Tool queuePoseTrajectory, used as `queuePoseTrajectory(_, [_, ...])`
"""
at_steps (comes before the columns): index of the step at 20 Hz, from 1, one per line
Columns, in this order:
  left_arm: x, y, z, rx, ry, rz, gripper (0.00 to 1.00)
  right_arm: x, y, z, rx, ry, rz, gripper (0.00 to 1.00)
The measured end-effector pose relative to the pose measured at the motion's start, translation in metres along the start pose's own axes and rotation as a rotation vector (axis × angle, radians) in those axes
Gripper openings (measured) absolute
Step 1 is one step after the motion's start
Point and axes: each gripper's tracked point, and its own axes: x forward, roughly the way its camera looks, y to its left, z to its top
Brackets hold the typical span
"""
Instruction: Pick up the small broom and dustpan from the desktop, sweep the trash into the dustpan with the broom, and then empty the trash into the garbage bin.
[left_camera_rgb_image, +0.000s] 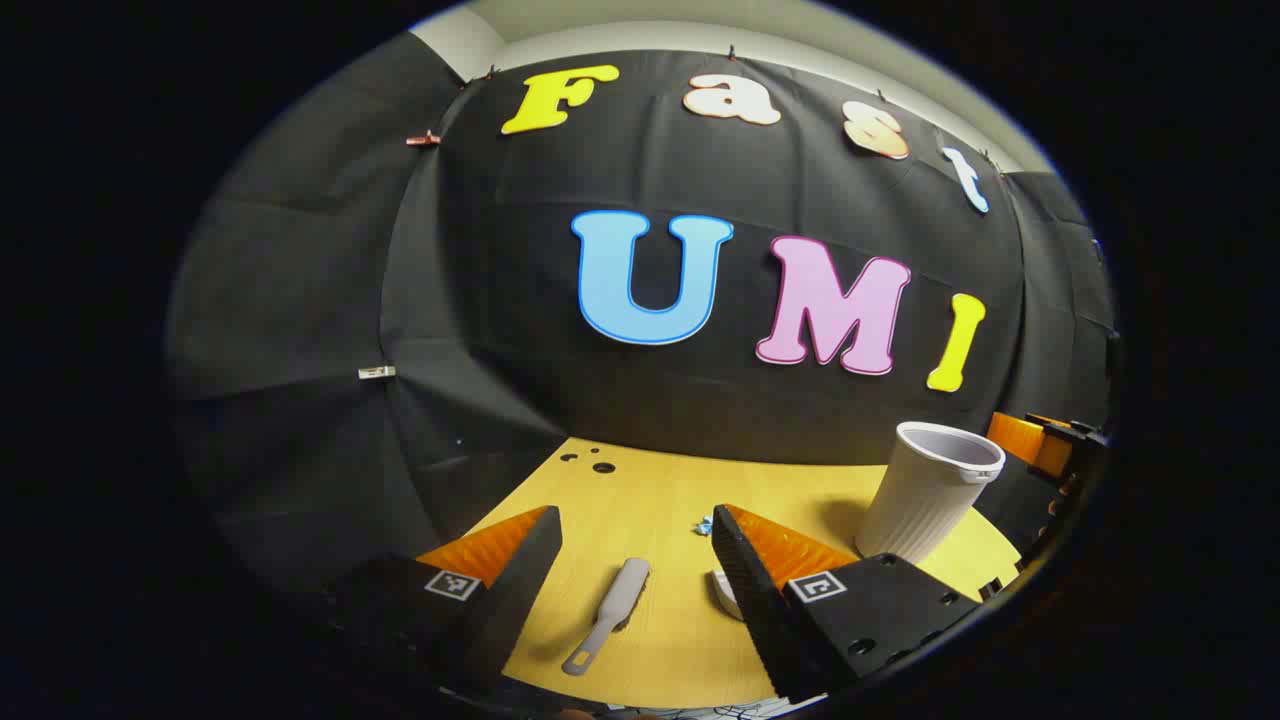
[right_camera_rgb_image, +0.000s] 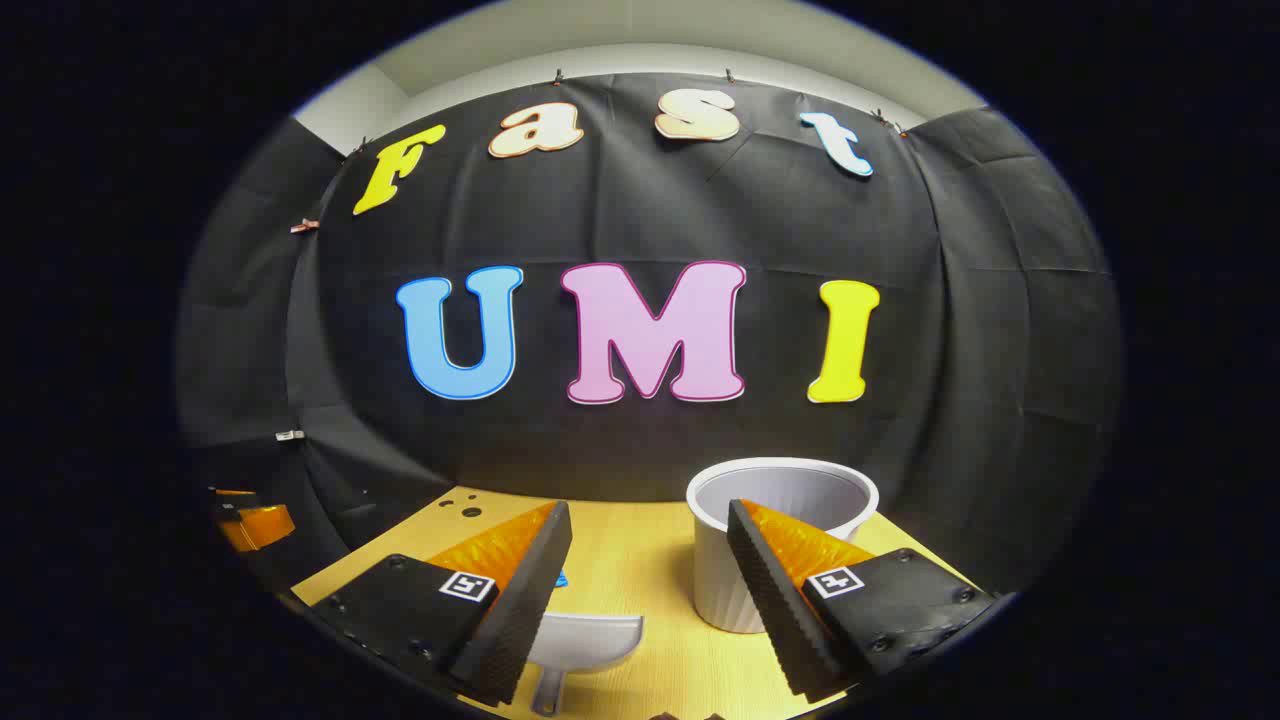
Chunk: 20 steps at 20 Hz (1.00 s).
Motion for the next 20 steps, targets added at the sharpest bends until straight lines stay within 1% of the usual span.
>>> queuePoseTrajectory(2, [0.010,0.004,-0.003,0.003,0.005,0.018,0.95,0.013,0.009,-0.017,0.024,0.036,0.039,0.97])
queuePoseTrajectory(4, [0.014,0.006,-0.009,0.001,0.021,0.029,0.96,0.017,0.016,-0.035,0.056,0.097,0.056,0.97])
queuePoseTrajectory(6, [0.022,0.004,-0.007,0.004,0.012,0.012,0.96,0.021,0.027,-0.039,0.078,0.109,0.066,0.97])
queuePoseTrajectory(9, [0.030,0.002,-0.010,0.040,0.033,-0.023,0.96,0.025,0.029,-0.047,0.049,0.120,0.053,0.98])
queuePoseTrajectory(11, [0.032,0.002,-0.006,0.067,0.025,-0.044,0.95,0.028,0.031,-0.049,0.046,0.117,0.051,0.98])
queuePoseTrajectory(14, [0.035,0.001,-0.009,0.089,0.032,-0.080,0.95,0.027,0.037,-0.060,0.053,0.147,0.059,0.98])
queuePoseTrajectory(17, [0.041,0.000,-0.021,0.101,0.073,-0.106,0.96,0.027,0.042,-0.065,0.037,0.157,0.067,0.98])
queuePoseTrajectory(20, [0.047,0.001,-0.041,0.112,0.140,-0.124,0.96,0.027,0.047,-0.074,0.041,0.179,0.083,0.98])
